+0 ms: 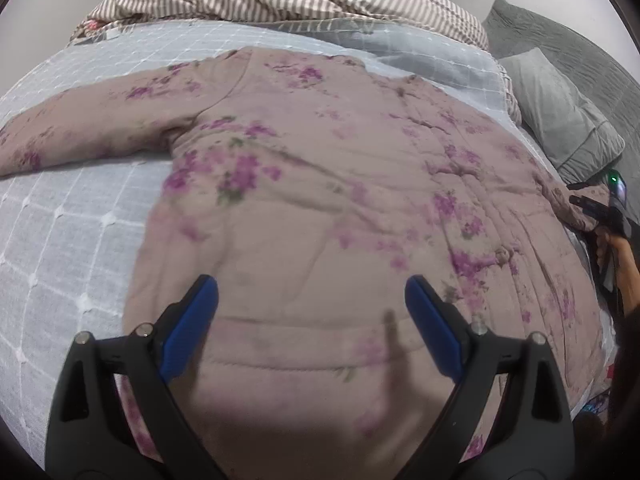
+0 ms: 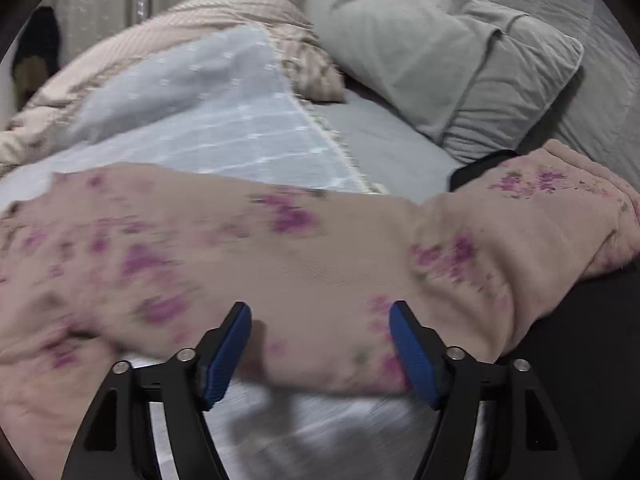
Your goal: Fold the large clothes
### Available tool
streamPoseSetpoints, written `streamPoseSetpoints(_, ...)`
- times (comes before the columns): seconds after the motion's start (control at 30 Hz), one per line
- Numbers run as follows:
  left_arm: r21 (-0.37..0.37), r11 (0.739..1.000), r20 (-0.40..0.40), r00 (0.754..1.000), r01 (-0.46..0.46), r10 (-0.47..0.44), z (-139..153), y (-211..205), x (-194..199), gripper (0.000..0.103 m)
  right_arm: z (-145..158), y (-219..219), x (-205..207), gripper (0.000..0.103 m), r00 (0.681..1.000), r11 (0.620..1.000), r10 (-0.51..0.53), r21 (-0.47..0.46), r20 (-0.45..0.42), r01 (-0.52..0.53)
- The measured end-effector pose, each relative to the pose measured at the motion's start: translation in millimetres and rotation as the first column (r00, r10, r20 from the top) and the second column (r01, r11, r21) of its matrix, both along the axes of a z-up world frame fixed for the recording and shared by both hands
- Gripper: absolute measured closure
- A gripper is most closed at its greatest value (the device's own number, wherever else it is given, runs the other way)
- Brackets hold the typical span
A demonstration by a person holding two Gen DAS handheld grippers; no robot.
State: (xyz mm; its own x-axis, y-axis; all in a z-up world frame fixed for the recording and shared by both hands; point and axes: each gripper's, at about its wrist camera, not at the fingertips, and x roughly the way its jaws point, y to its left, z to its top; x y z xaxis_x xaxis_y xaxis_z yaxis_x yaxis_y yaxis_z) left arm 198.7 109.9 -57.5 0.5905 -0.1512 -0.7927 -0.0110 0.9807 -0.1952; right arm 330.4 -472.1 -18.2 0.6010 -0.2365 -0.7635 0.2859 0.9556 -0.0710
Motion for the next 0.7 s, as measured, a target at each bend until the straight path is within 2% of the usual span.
streamPoseSetpoints(0.1, -0.009, 1.0, -0.038, 0.999, -0.025, 0.024, 1.5, 13.4, -5.8, 0.008, 6.9, 20.9, -27.3, 0.021, 0.995, 0.988, 0.093, 0.119, 0.022, -0.095)
streamPoseSetpoints(0.2, 0.001, 0.999, -0.059, 0.997, -0.039, 0.039, 6.3, 27.6, -16.4, 0.008, 0.7, 36.4, -53.6, 0.021, 0.978, 0.947, 0.206, 0.251, 0.001, -0.2)
streamPoseSetpoints(0.33, 0.051, 0.997, -0.073, 0.996, -0.054, 0.058, 8.6, 48.6, -41.0, 0.008, -23.0, 44.5, -105.6, 0.021, 0.952, 0.866, 0.305, 0.427, -0.037, -0.261)
streamPoseSetpoints(0.43, 0.065, 0.997, -0.128, 0.99, -0.046, 0.054, 0.4, 66.5, -61.1, 0.008, -46.1, 45.0, -145.1, 0.021, 0.937, 0.772, 0.343, 0.588, -0.063, -0.243)
streamPoseSetpoints(0.47, 0.051, 0.998, -0.147, 0.988, -0.04, 0.047, -2.8, 70.4, -65.9, 0.008, -53.8, 46.0, -156.7, 0.021, 0.931, 0.737, 0.361, 0.63, -0.061, -0.244)
streamPoseSetpoints(0.57, -0.053, 0.999, -0.217, 0.976, -0.006, -0.005, -17.1, 81.7, -81.8, 0.008, -56.2, 47.1, -187.8, 0.02, 0.93, 0.689, 0.366, 0.671, 0.006, -0.275)
streamPoseSetpoints(0.6, -0.114, 0.993, -0.25, 0.967, 0.012, -0.04, -23.9, 83.9, -85.5, 0.008, -57.9, 47.5, -195.6, 0.021, 0.933, 0.676, 0.36, 0.684, 0.017, -0.273)
streamPoseSetpoints(0.63, -0.167, 0.986, -0.276, 0.959, 0.021, -0.067, -30.0, 84.2, -89.3, 0.008, -62.0, 48.3, -202.4, 0.021, 0.931, 0.639, 0.365, 0.722, 0.016, -0.263)
streamPoseSetpoints(0.7, -0.223, 0.973, -0.271, 0.956, 0.05, -0.111, -31.1, 84.1, -96.2, 0.008, -64.2, 49.8, -211.4, 0.022, 0.931, 0.608, 0.364, 0.752, 0.021, -0.254)
